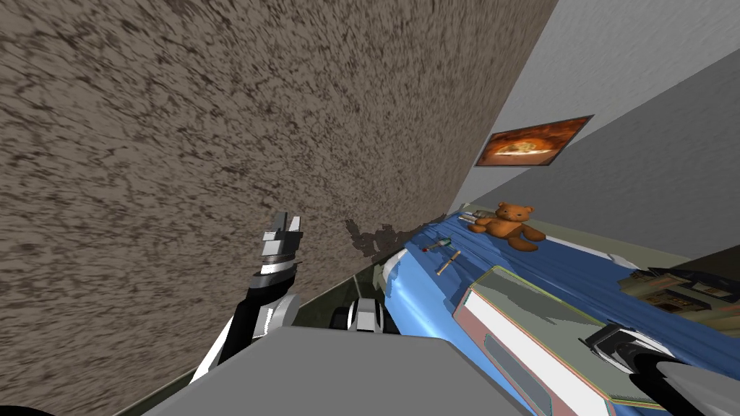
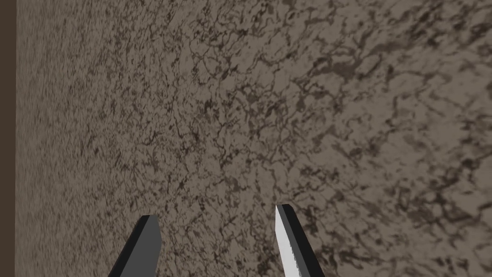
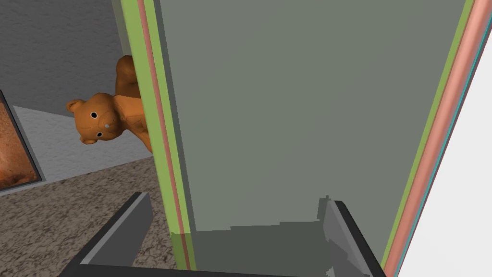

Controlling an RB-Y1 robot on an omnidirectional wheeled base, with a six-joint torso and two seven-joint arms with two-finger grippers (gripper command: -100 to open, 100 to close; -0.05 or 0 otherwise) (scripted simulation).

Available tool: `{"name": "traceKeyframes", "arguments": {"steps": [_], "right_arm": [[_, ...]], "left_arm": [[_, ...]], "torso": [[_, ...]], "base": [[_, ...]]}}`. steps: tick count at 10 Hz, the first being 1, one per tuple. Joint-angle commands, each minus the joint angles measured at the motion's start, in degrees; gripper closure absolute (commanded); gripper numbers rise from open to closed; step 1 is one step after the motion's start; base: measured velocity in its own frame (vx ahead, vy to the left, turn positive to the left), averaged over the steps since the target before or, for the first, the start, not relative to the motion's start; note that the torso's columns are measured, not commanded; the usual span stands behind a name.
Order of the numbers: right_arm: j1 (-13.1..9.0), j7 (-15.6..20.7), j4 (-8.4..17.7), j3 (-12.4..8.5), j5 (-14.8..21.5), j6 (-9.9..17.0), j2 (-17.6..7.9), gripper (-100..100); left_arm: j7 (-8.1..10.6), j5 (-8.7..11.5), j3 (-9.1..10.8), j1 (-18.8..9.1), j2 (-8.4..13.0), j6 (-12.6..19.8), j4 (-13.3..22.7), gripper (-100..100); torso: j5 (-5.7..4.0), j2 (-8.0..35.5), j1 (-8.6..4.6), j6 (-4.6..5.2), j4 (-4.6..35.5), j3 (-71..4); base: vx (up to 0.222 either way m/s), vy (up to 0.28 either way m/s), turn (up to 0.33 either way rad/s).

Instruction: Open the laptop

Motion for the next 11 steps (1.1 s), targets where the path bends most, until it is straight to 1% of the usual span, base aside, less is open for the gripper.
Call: {"name": "traceKeyframes", "arguments": {"steps": [1,2,3,4,5,6,7,8,9,10,11], "right_arm": [[0.4,-0.1,-0.9,-0.1,0.0,0.3,-0.2,-100],[-0.4,2.4,1.8,-2.3,-0.1,-2.5,1.1,100],[-0.4,2.4,2.6,-2.3,-0.1,-2.8,1.1,100],[-1.6,4.7,5.0,-4.5,0.3,-4.8,2.9,100],[-1.6,5.1,6.6,-4.5,0.3,-6.2,2.9,100],[-1.6,5.1,7.0,-4.5,0.3,-6.3,2.9,100],[-2.8,7.8,9.4,-6.7,0.7,-8.8,4.7,100],[-2.8,7.8,11.0,-6.7,0.7,-9.8,4.7,100],[-4.0,10.4,13.4,-8.8,1.1,-12.0,6.5,100],[-4.0,10.5,15.2,-8.9,1.1,-13.3,6.5,100],[-4.0,10.5,15.8,-8.9,1.1,-13.3,6.5,100]], "left_arm": [[0.0,0.0,0.0,0.0,0.0,0.0,0.0,0],[0.0,0.0,0.0,0.0,0.0,0.0,0.0,0],[0.0,0.0,-0.01,0.0,0.0,0.0,0.0,0],[0.0,0.0,-0.01,0.0,0.0,0.0,0.0,0],[0.0,0.0,-0.01,0.0,0.0,0.0,0.0,0],[0.0,0.0,-0.01,0.0,0.0,0.0,0.0,0],[0.0,0.0,0.0,0.0,0.0,0.0,0.0,0],[0.0,0.0,0.0,0.0,0.0,0.0,0.0,0],[0.0,0.0,0.0,0.0,0.0,0.0,0.0,0],[0.0,0.0,-0.01,0.0,0.0,0.0,0.0,0],[0.0,0.0,0.0,0.0,0.0,0.0,0.0,0]], "torso": [[0.04,0.0,0.06,0.01,0.0,0.0],[0.02,0.0,0.01,0.02,0.0,0.0],[-0.11,0.0,0.04,-0.06,0.0,0.0],[-0.28,-0.1,-0.07,-0.11,-0.1,0.0],[-0.19,-0.1,-0.09,-0.23,0.0,0.0],[-0.08,-0.1,-0.12,-0.16,0.0,-0.1],[-0.04,-0.1,-0.2,-0.09,0.0,0.0],[-0.03,-0.1,-0.13,-0.13,0.0,0.0],[0.03,0.0,-0.08,-0.06,0.0,0.0],[0.06,0.0,0.03,-0.07,0.0,0.0],[0.14,0.0,0.06,-0.01,0.0,0.0]], "base": [[0.0,0.0,0.0],[0.009,0.03,0.044],[0.012,0.037,0.017],[0.009,0.077,0.044],[0.004,0.069,0.038],[0.0,0.03,0.007],[0.006,0.038,0.041],[0.005,0.041,0.043],[0.01,0.052,0.05],[0.013,0.046,0.039],[0.008,0.021,0.009]]}}
